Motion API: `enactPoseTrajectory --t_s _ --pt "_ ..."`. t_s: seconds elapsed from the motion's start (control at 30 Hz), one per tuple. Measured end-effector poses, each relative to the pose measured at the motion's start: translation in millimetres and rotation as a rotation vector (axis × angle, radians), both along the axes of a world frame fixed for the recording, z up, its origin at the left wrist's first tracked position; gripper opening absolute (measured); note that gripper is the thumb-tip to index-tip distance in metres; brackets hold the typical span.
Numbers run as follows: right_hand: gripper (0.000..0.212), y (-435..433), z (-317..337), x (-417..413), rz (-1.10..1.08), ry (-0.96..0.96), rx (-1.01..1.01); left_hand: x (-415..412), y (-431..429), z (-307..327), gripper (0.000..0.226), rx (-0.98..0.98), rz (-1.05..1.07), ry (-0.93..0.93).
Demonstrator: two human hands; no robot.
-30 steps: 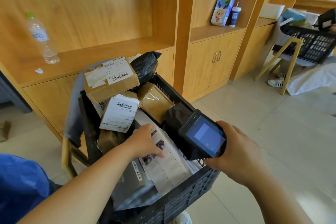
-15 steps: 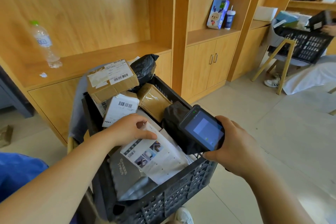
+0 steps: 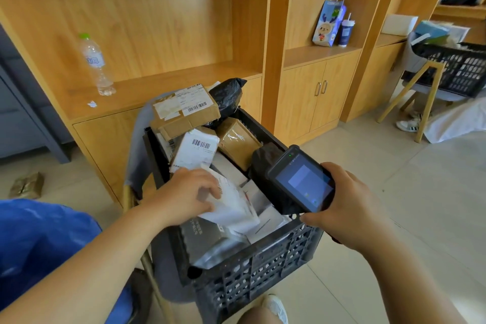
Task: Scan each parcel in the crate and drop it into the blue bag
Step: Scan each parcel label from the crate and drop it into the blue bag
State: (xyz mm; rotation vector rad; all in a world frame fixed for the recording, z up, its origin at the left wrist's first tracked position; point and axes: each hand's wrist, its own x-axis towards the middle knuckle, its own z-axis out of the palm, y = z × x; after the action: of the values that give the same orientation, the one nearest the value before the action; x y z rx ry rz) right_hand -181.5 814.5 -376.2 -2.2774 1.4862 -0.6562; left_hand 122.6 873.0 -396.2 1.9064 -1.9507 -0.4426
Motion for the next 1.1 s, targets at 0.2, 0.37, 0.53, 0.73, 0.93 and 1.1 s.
enactPoseTrajectory --t_s 0.2,0.37,0.53,0.73,0.93,1.1 --pt "0.082 1 -4 8 0.031 -0.004 0.013 -2 9 -15 0.014 -0.025 0.295 0.401" --pt "0.084 3 -5 9 0.026 0.010 -0.003 -4 -1 -16 0.069 0.052 0.606 0.260" --pt "0.089 4 -6 9 0.016 0.064 0.007 1 1 -11 0.058 0.312 0.683 0.479" --pt "0.093 9 -5 14 0.017 0.090 0.005 1 11 -10 0.051 0.364 0.675 0.831" --pt "0.094 14 2 15 0.029 0.121 -0.012 6 22 1 0.067 -0.001 0.603 0.897" --pt "0.096 22 11 23 0.122 0.225 -0.027 8 35 12 0.071 -0.278 0.541 0.785"
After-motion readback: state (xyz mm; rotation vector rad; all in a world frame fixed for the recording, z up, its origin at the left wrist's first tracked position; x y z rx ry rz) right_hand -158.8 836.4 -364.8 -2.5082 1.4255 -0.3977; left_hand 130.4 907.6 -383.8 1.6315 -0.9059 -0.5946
